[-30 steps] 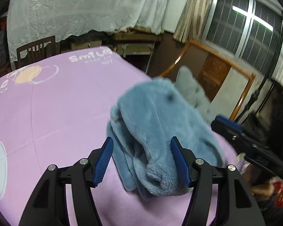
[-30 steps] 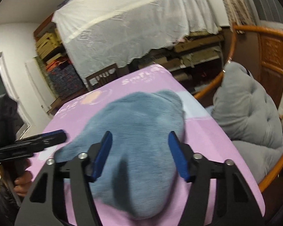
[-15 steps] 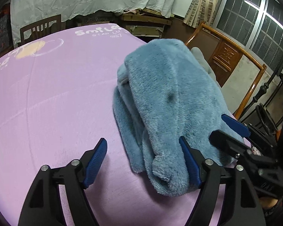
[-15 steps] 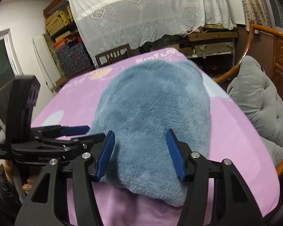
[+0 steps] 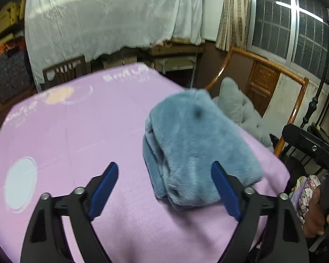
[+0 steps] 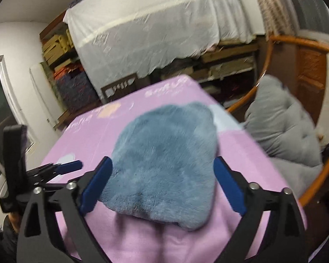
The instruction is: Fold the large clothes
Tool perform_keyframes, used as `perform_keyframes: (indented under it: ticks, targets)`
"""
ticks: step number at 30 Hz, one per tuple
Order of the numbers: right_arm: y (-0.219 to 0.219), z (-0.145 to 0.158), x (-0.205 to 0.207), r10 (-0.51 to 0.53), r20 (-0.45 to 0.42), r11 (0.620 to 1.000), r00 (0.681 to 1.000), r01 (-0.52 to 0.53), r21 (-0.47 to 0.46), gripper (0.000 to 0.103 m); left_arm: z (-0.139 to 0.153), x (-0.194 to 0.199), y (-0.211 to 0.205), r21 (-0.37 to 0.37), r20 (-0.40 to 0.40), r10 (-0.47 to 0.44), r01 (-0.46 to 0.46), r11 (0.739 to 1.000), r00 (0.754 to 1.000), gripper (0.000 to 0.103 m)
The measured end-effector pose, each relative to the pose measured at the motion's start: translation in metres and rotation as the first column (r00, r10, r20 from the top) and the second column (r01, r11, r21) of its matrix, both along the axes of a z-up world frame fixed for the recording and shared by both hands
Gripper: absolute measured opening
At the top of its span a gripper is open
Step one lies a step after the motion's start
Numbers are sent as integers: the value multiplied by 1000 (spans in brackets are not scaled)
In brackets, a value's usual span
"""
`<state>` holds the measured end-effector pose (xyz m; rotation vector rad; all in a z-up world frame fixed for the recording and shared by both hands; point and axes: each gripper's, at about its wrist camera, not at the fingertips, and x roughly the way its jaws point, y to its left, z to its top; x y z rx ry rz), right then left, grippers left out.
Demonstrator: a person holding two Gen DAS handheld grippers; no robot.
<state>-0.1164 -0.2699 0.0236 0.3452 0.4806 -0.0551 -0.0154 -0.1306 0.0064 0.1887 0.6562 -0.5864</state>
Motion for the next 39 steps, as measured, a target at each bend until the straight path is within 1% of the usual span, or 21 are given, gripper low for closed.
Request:
perform_keyframes:
  ticks: [3, 6, 9, 11, 12, 13, 16, 19, 21, 24, 29, 32, 39]
  targets:
    - [8, 15, -24, -18, 11, 1000, 1000, 18, -11, 98, 20, -31, 7, -16, 79, 17, -15, 1000, 997, 98]
    - [18, 23, -39, -17, 12, 999, 1000, 17, -47, 98, 34, -55, 14, -22, 136, 48, -45, 999, 989, 99]
    - [39, 26, -54, -9, -1, 992, 1000, 9, -124, 98, 39, -73, 21, -30, 136, 56, -52, 998, 989, 99]
    - [48, 21, -55, 6, -23, 987, 1000, -10, -163, 98, 40, -78, 24, -30, 135, 71, -68, 997, 988, 99]
    - [48, 21, -55, 6, -23, 987, 1000, -10, -163, 98, 40, -77, 26, -29, 140, 85, -82, 996, 987, 99]
    - [55, 18, -55, 19, -42, 982, 999, -26, -186, 98, 40, -77, 28, -30, 141, 94, -91, 995, 985, 99]
    - [67, 10, -55, 43, -71, 975, 997, -58, -213, 98, 39, -75, 34, -56, 117, 96, -90, 994, 988, 99]
    - [71, 8, -51, 39, -75, 969, 996, -56, -239, 98, 35, -69, 37, -57, 111, 108, -102, 993, 988, 99]
    - [69, 8, -48, 38, -69, 972, 997, -53, -230, 98, 31, -64, 37, -56, 99, 111, -106, 993, 989, 99]
    - [61, 6, -43, 28, -67, 980, 997, -40, -192, 98, 22, -53, 35, -49, 71, 116, -113, 992, 991, 99]
    - [46, -5, -27, 18, -105, 994, 994, -29, -107, 98, 9, -38, 34, -34, 34, 125, -124, 992, 992, 99]
    - [40, -11, -19, 19, -124, 997, 992, -28, -74, 98, 3, -33, 31, -24, 20, 124, -123, 992, 992, 99]
    - [45, -18, -8, 25, -151, 995, 988, -39, -87, 98, -7, -31, 26, -3, 8, 117, -117, 993, 993, 99]
